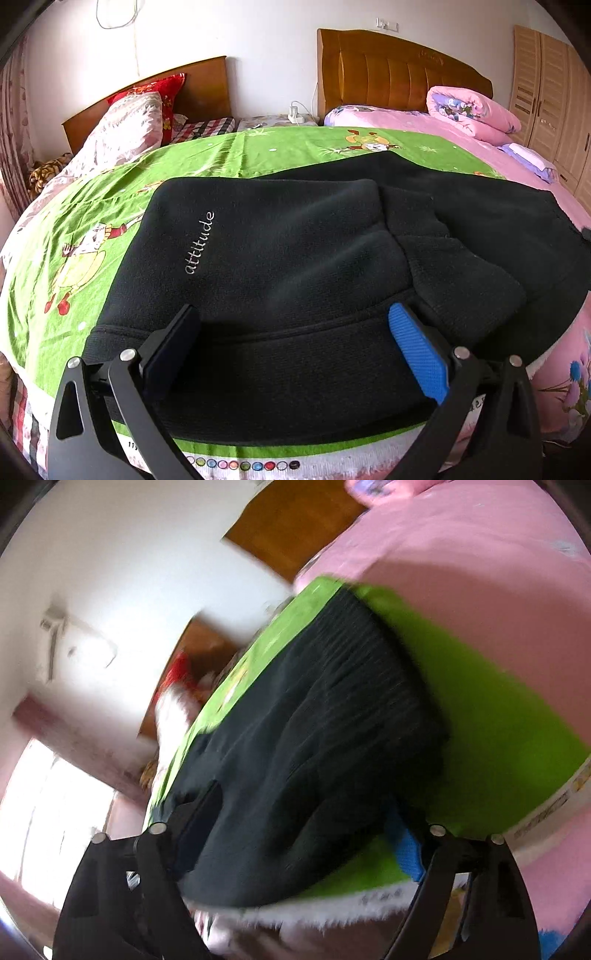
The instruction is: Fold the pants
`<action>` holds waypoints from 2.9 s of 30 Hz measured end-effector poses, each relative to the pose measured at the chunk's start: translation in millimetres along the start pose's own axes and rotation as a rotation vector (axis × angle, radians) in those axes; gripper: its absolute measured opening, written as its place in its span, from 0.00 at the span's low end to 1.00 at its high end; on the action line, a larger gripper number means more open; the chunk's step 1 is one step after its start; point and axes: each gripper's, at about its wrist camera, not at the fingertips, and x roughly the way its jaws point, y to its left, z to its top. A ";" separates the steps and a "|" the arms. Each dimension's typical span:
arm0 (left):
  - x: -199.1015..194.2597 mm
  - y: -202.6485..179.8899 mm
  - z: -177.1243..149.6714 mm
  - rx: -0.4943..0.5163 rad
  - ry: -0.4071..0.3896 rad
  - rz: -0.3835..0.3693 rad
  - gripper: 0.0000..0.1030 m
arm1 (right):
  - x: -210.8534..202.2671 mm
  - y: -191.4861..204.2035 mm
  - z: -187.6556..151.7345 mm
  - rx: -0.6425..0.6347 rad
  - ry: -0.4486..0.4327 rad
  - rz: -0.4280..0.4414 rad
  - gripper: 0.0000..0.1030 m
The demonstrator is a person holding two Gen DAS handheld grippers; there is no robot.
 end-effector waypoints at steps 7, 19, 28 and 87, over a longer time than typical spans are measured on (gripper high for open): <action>-29.4 -7.5 13.0 0.012 -0.051 -0.021 0.98 | 16.4 21.0 -13.6 -0.103 0.084 -0.037 0.69; 4.0 -22.7 10.3 0.053 0.055 -0.153 0.99 | 3.6 -10.8 -27.3 0.110 -0.163 0.115 0.33; 2.3 -24.9 2.9 0.057 0.026 -0.136 0.99 | 6.0 23.3 -19.0 0.022 -0.225 0.073 0.30; -9.3 127.6 8.2 -0.597 0.245 -0.599 0.78 | 73.5 242.6 -156.4 -0.937 0.003 0.108 0.84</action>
